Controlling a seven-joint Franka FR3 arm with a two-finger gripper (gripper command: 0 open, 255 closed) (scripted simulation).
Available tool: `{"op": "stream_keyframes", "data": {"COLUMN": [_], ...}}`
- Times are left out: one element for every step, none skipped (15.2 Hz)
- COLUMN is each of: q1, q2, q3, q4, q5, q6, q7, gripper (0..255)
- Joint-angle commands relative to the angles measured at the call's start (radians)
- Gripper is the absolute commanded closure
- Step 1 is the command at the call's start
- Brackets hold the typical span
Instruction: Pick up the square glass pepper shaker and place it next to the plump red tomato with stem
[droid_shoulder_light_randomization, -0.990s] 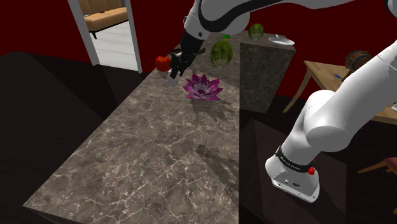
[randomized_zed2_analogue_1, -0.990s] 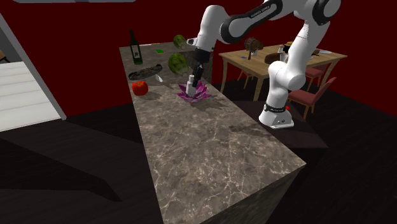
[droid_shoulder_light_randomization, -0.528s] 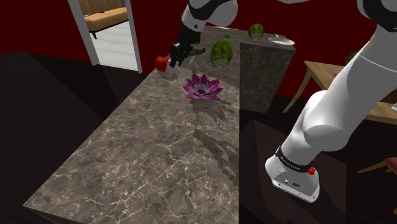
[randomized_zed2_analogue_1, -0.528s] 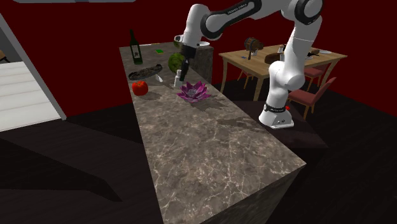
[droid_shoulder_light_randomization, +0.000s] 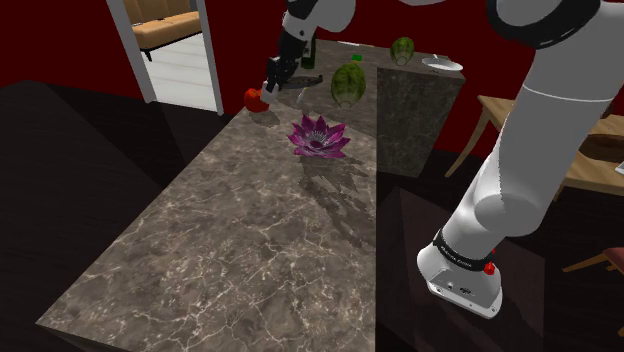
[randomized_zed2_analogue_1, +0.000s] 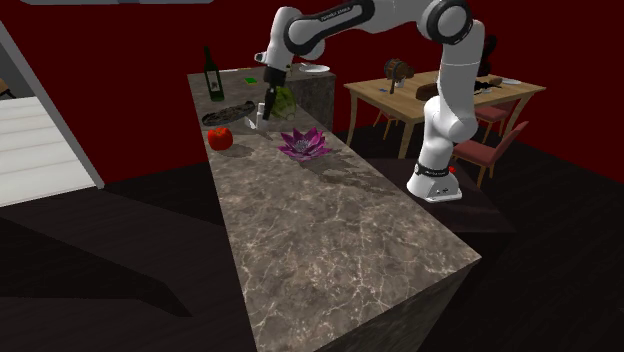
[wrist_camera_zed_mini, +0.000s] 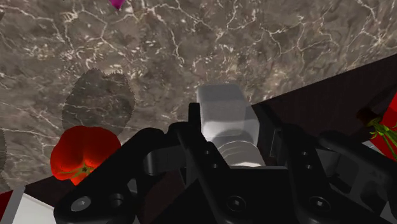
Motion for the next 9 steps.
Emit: {"op": "stream_keyframes", "data": {"q1": [-0.022, -0.033, -0.045, -0.058, -0.071, -0.084, -0.098, -0.117, -0.117], "q2": [0.062, 0.097, 0.132, 0.169, 0.207, 0.247, 0.288, 0.342, 0.343], "q3": [-0.013, -0.017, -0.021, -0.025, -0.028, -0.03, -0.032, -0.033, -0.032], "q4": [0.092, 0.141, 0.191, 0.243, 0.299, 0.357, 0.42, 0.503, 0.491], "q5": [0.011, 0.017, 0.023, 0.029, 0.034, 0.04, 0.045, 0.051, 0.052], "q6": [-0.041, -0.06, -0.079, -0.1, -0.122, -0.145, -0.17, -0.203, -0.191], "q7": [-0.026, -0.038, -0.048, -0.058, -0.066, -0.073, -0.079, -0.084, -0.088], "gripper": [255, 255, 255, 255, 255, 255, 255, 255, 255]}}
